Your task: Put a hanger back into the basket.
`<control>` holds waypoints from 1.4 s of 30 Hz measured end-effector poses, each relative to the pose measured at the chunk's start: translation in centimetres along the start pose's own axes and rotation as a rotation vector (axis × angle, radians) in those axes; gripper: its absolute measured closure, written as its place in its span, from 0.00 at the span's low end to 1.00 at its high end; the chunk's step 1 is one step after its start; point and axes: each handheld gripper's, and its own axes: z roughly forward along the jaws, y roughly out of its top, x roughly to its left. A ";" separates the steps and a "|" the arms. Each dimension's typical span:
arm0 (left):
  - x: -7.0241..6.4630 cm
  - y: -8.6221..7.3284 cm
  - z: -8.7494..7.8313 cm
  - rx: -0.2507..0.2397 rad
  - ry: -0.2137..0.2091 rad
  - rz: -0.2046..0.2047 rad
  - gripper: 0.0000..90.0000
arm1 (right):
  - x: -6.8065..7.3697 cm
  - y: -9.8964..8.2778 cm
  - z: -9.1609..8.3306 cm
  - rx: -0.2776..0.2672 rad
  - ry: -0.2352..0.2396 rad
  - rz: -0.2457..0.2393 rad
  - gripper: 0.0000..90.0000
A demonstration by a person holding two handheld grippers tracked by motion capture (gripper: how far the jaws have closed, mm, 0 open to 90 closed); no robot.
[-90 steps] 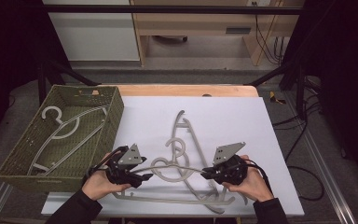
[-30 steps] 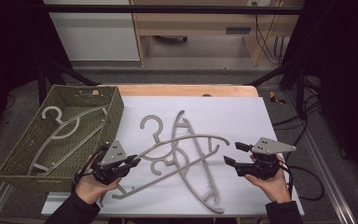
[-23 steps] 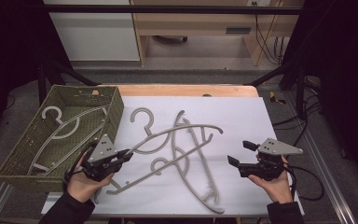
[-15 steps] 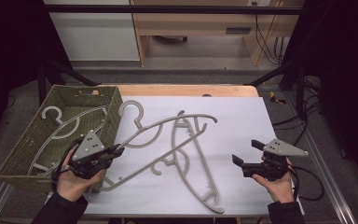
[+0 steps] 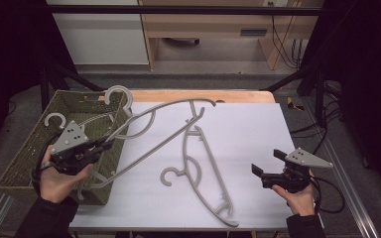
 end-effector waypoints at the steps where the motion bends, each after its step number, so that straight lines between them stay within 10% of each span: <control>1: 0.4 0.2 -0.1 0.005 0.008 0.003 0.92 | 0.0 0.0 0.0 -0.001 -0.005 -0.002 0.04; 22: 7.9 -0.5 -0.9 0.047 0.126 -0.069 0.92 | -0.1 -0.2 0.0 -0.006 -0.011 0.003 0.03; 42: 13.9 -6.6 -2.5 0.139 0.219 -0.135 0.92 | -0.1 -0.3 0.3 0.012 -0.017 0.000 0.03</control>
